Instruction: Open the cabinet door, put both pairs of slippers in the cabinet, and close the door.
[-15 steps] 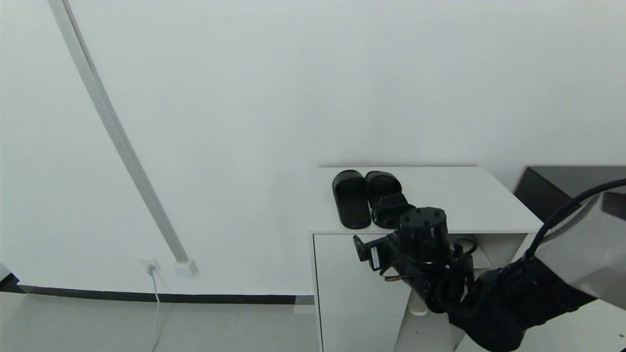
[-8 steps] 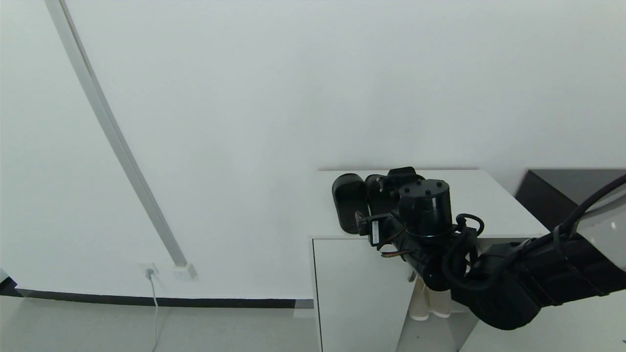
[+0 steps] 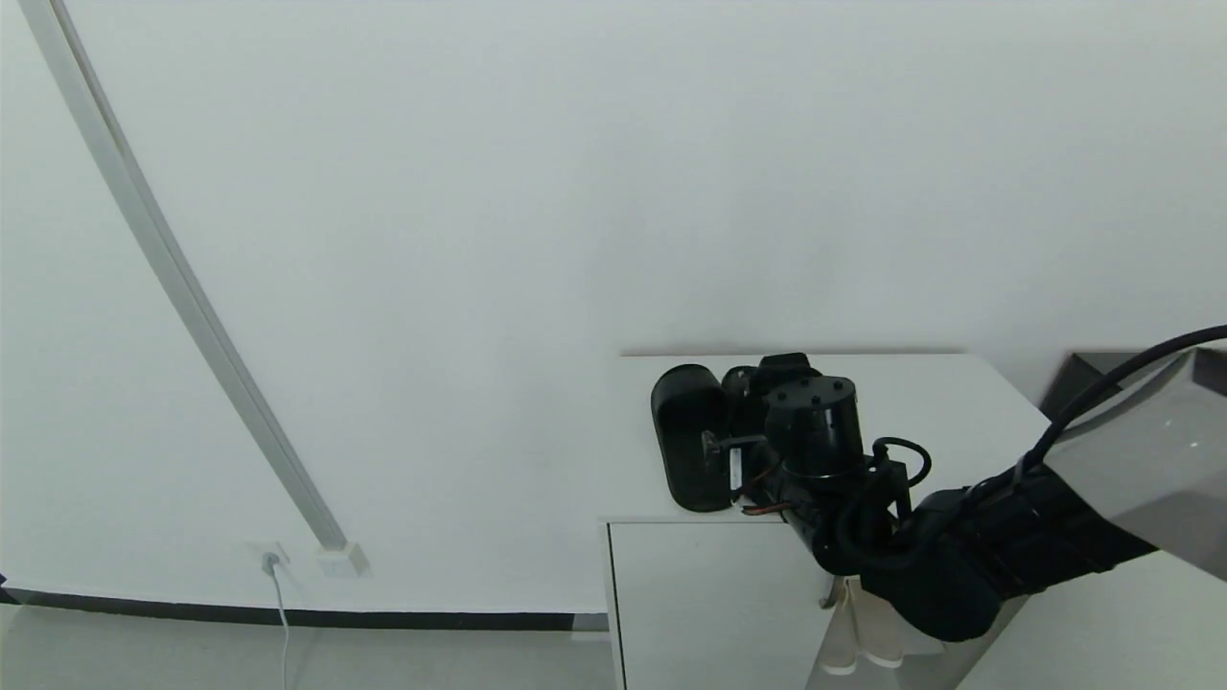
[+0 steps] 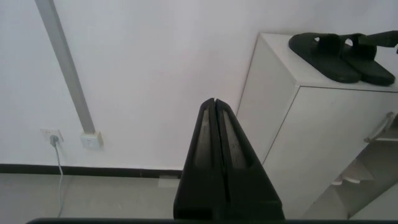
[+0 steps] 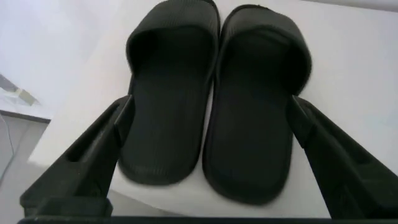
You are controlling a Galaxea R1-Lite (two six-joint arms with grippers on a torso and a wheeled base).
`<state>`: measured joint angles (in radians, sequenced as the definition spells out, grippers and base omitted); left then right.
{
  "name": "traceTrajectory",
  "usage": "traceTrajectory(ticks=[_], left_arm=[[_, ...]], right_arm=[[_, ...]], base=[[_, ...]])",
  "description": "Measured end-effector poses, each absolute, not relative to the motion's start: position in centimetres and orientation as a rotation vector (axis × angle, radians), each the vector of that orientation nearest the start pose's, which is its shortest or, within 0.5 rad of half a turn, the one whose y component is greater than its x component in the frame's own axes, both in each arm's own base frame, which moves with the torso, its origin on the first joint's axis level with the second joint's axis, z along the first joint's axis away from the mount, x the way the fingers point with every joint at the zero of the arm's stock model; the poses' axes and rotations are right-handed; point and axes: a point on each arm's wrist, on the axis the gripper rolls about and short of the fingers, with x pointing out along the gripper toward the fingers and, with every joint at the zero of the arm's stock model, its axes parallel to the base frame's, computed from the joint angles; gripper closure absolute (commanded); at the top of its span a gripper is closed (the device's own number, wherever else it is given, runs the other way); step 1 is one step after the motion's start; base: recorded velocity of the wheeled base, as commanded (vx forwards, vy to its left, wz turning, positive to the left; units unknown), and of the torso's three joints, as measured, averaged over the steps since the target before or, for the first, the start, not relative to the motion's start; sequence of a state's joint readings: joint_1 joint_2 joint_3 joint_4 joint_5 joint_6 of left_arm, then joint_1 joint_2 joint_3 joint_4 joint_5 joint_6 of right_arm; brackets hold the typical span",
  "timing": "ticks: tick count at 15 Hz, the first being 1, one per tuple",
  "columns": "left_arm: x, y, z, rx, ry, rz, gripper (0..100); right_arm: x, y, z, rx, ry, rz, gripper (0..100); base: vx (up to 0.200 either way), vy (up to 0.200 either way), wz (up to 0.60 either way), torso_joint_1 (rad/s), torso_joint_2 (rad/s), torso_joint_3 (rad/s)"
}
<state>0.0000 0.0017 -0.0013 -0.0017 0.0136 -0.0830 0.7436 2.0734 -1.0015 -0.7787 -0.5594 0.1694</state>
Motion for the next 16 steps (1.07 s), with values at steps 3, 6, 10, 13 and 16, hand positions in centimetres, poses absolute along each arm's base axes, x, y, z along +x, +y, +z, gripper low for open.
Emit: traceTrajectory(ticks=[3,6,10,13,16], left_arm=[[-2.3,0.0,7.6,-0.082,-0.002,0.014,100],[-2.3,0.0,7.6,-0.078,-0.002,0.015,100],[-2.3,0.0,7.6,-0.079,-0.002,0.015,100],[-2.3,0.0,7.6,-0.079,-0.002,0.015,100],[-2.3,0.0,7.6,-0.079,-0.002,0.015,100]], right_arm=[[31.6,26.1,10.2,-0.001,0.239,0.144,0],[34.1,26.4,9.3,0.013,0.228,0.139,0],[37.1,26.3,8.9,0.018,0.233,0.121,0],[38.7,26.4,8.8,0.023,0.228,0.112,0],[39.8,26.7,8.7,0.03,0.217,0.106,0]], base=[[0.0,0.0,0.0,0.0,0.0,0.0],[0.0,0.0,0.0,0.0,0.0,0.0],[0.0,0.0,0.0,0.0,0.0,0.0],[0.0,0.0,0.0,0.0,0.0,0.0],[0.0,0.0,0.0,0.0,0.0,0.0]])
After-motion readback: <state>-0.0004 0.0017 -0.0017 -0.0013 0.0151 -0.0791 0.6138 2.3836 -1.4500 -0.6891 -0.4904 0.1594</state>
